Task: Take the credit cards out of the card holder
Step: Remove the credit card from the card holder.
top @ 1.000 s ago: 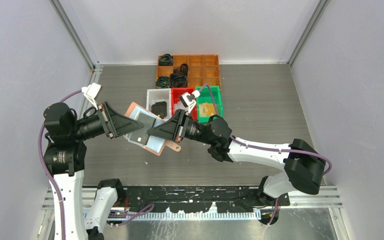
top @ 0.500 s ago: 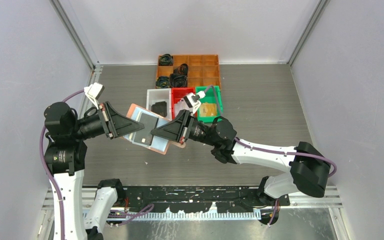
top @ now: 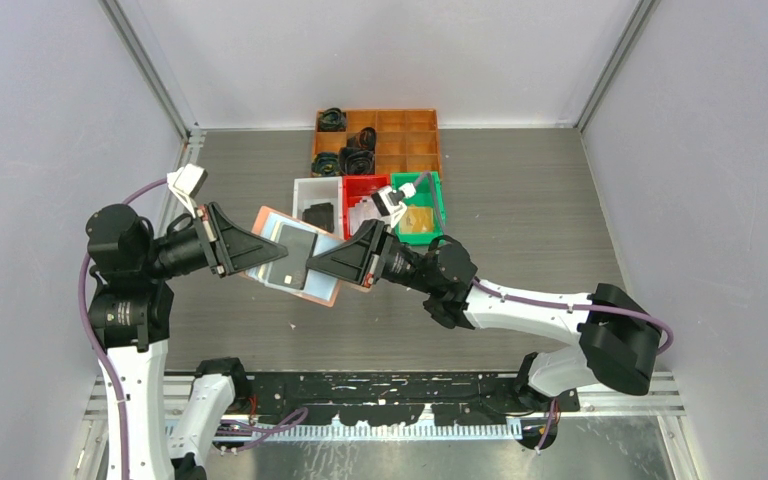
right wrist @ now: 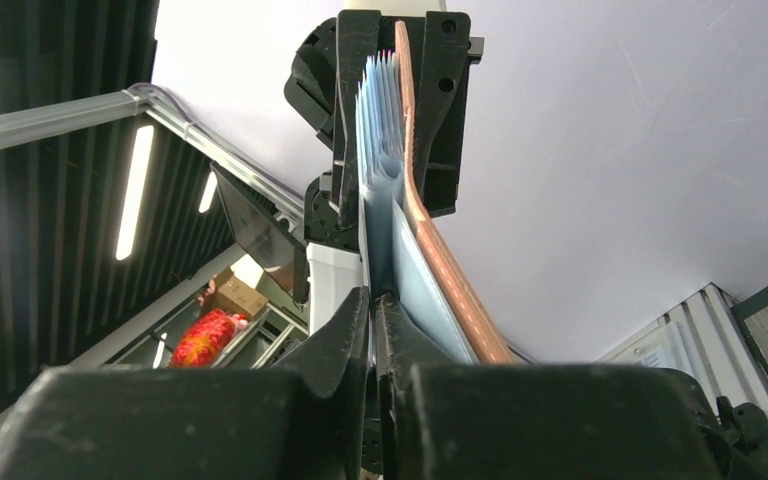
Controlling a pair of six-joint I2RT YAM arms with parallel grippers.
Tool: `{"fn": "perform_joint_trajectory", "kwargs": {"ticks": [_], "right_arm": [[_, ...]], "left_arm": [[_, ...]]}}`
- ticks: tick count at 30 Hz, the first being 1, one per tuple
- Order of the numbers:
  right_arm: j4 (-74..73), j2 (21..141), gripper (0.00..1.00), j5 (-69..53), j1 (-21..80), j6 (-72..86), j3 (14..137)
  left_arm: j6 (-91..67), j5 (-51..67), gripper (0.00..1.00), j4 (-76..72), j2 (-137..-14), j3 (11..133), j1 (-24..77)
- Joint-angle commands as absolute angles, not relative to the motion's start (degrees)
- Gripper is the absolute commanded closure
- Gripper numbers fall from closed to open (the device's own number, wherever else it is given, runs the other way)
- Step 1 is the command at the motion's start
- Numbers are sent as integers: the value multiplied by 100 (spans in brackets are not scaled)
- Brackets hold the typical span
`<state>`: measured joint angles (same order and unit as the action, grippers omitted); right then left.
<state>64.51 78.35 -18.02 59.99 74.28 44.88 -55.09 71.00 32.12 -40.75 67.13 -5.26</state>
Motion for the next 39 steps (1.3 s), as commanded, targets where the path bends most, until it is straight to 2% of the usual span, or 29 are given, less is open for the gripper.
{"fn": "perform_joint_trajectory", "kwargs": {"ticks": [1,8,15,20,25,26,30,32,39], "right_arm": [[7018,7866,85,-1648,5925,7640,4380],[7055,7960,84,-1732,5936,7695,4520],[6860,7927,99,-1694,5925,7558,4475],[6469,7688,99,-1603,5958,7293,4349],[6251,7671,99,-1670,6000,7125,4509],[6242,7696,96,-1666,6000,7123,4526],[6288,7797,74,-1600,6009,7194,4618],[6352,7874,67,-1575,6010,7228,4703],[6548,8175,62,-1641,6005,7387,5146]], "left_arm": [[-5760,7499,87,2647,-3973,6833,-524],[-5770,7456,87,2615,-3949,6799,-525],[-5765,7346,92,2578,-3963,6826,-522],[-5682,7040,99,2671,-3964,6838,-520],[-5508,6572,100,2876,-3946,6877,-525],[-5491,6499,100,2902,-3927,6881,-527],[-5478,6480,100,2921,-3879,6852,-526],[-5452,6535,100,2957,-3877,6833,-527],[-5387,6694,100,3016,-3858,6805,-525]]}}
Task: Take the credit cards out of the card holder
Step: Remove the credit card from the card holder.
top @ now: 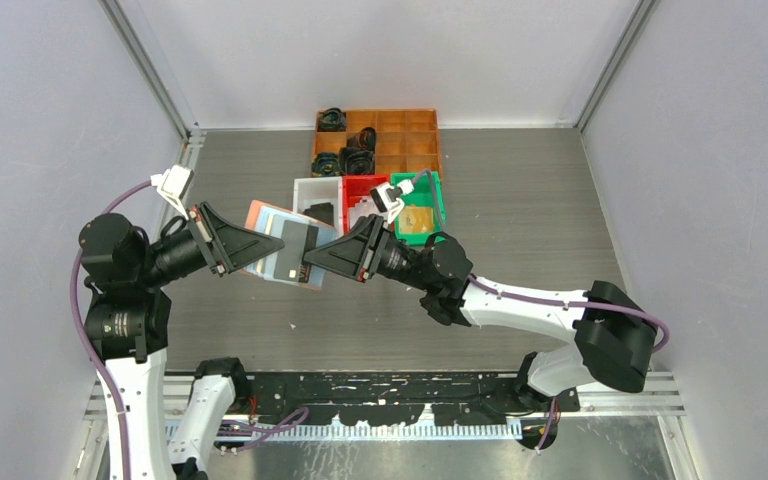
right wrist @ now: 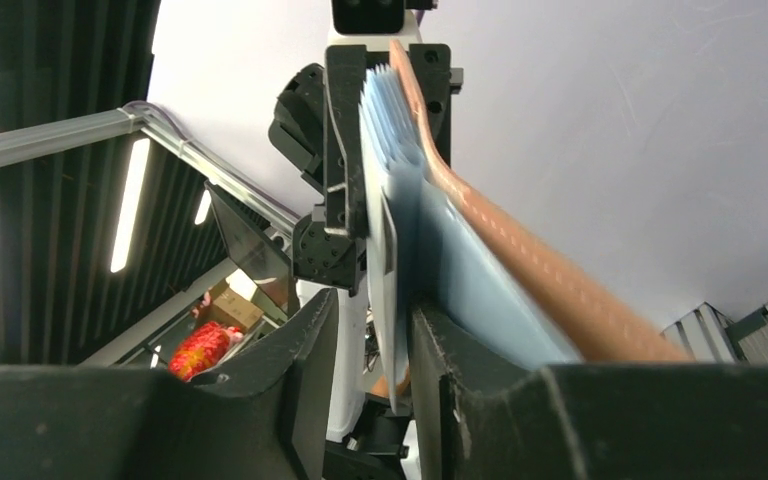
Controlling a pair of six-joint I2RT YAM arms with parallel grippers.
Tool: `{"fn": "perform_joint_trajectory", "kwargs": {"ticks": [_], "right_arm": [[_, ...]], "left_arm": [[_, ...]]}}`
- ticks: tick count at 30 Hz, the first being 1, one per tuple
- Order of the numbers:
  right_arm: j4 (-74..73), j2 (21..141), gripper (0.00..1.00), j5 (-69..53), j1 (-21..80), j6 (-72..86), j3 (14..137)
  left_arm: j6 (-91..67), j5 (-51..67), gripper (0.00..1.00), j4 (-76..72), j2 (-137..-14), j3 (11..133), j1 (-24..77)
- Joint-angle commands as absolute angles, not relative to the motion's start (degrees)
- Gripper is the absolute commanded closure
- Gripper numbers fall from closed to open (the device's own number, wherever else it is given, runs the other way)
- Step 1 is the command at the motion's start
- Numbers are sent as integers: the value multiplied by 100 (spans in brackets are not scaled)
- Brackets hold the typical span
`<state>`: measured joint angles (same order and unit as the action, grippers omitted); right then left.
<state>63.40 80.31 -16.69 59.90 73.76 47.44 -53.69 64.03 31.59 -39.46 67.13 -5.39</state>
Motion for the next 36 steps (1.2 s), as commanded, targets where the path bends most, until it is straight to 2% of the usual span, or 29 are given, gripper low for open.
{"fn": "perform_joint_trajectory", "kwargs": {"ticks": [1,5,17,18,23,27,32,36], "right_arm": [[6569,8200,63,-1677,6005,7399,5190],[6595,8151,79,-1668,6008,7431,5123],[6917,7796,79,-1578,5995,7527,4486],[6931,7784,80,-1581,6001,7532,4471],[6911,7694,99,-1514,5971,7523,4396],[6791,7504,99,-1554,5750,7624,4289],[5866,6818,99,-2003,4984,7758,4085],[3929,6022,99,-2368,4146,7254,4228]], "left_arm": [[-5369,6709,100,3037,-3861,6807,-527],[-5333,6715,100,3093,-3859,6842,-527],[-5500,6685,100,2937,-3945,6911,-522],[-5508,6680,100,2936,-3945,6921,-524],[-5507,6670,100,2932,-3944,6926,-527],[-5400,6658,100,2967,-3961,6958,-524],[-4405,6513,100,3735,-4132,7288,-522],[-3290,6229,100,4645,-4294,7692,-523]]}}
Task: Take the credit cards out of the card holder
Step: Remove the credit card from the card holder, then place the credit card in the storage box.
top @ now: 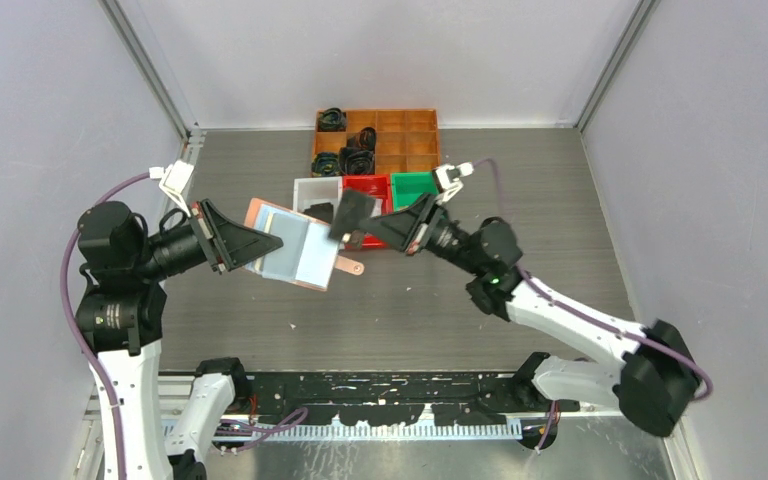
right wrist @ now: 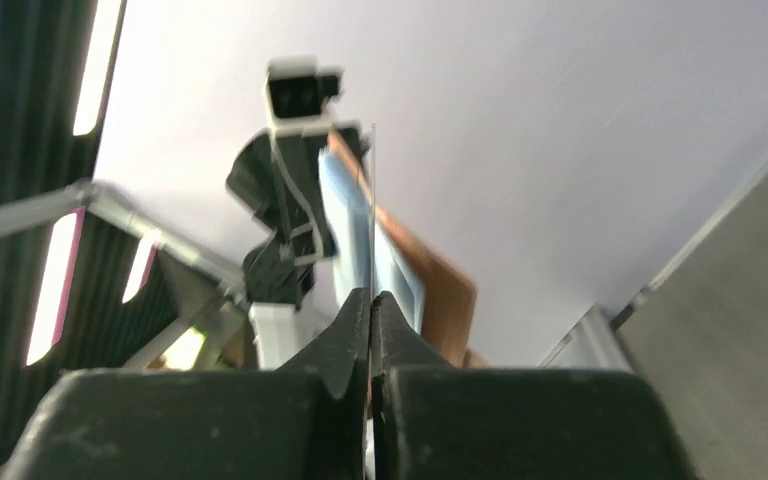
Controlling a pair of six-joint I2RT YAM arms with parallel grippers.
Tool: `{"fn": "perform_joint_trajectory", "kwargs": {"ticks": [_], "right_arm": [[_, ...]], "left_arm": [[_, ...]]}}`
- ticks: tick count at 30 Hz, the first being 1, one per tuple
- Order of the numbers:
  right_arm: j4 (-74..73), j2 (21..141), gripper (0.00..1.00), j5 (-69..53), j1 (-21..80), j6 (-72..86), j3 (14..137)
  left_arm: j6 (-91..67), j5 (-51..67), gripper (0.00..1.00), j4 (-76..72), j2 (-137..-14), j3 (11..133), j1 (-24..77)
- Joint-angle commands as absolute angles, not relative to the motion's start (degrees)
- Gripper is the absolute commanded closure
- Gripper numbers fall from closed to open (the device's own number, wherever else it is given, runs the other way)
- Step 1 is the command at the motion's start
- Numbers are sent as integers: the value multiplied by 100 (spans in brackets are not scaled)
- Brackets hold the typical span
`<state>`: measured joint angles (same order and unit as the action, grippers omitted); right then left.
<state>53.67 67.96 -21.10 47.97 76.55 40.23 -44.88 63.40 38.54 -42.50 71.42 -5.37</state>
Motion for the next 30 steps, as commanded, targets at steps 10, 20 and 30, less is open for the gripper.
{"fn": "perform_joint_trajectory", "kwargs": {"ticks": [10,20,30], "right_arm": [[-120,7692,99,-2523,3364,4895,6603],[-1507,11168,99,-1592,3894,3893,9844],[-2068,12934,99,-1007,4099,3753,11614]], "left_arm": [[-1550,5647,100,6375,-4503,8843,-523],[-1244,5737,100,7242,-4329,9338,-515],[-1348,5892,100,7239,-4236,9188,-524]]}}
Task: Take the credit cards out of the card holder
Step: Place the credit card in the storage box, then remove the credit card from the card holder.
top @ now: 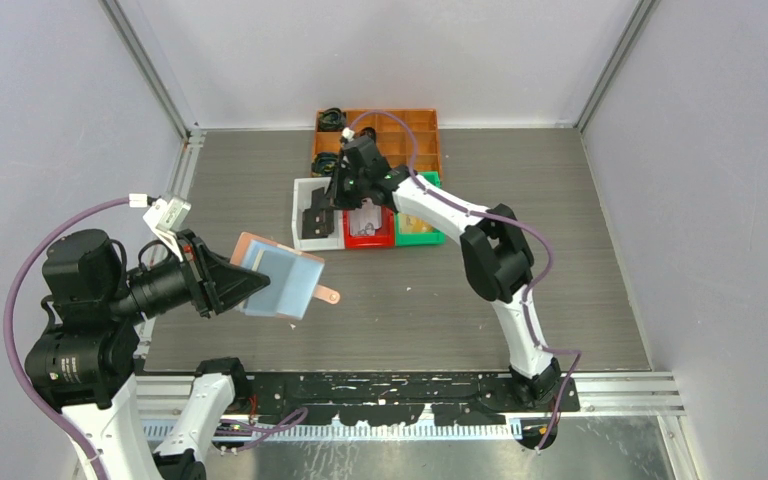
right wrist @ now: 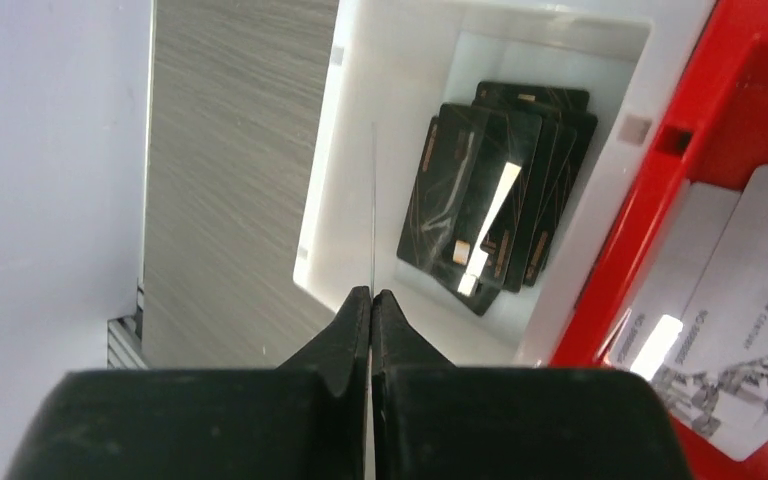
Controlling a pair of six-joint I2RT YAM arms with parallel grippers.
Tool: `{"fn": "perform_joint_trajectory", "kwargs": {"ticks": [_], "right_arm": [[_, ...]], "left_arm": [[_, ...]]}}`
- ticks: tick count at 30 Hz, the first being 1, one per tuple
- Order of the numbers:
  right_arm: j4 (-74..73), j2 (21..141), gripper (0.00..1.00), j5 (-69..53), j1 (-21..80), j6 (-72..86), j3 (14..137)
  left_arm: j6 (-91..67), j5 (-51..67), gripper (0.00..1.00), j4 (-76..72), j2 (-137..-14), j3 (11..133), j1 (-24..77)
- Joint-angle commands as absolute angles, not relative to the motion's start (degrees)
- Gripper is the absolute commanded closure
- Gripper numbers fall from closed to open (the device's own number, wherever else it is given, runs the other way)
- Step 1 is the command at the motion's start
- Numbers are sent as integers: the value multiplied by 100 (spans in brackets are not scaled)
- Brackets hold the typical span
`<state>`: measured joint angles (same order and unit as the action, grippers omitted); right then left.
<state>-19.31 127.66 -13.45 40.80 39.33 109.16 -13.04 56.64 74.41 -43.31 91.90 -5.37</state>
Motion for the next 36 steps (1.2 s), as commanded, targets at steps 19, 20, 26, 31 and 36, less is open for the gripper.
{"fn": "perform_joint_trajectory", "kwargs": {"ticks": [19,20,26,31,36], "right_arm": [[-2037,13768,81,-522,4341,3501,12437],[-1967,13630,79,-519,4362,3497,12342],[-1885,13113,57,-352,4510,3284,12156],[-1714,12407,48,-248,4596,3287,11831],[-1511,11284,33,-488,4692,3165,11341]], "left_arm": [[-1325,6061,100,7174,-4166,9081,-524],[-1333,6068,100,7157,-4174,9075,-521],[-1346,6090,100,7128,-4176,9111,-523],[-1345,6100,100,7147,-4167,9102,-520],[-1336,6116,100,7089,-4191,9073,-519]]}}
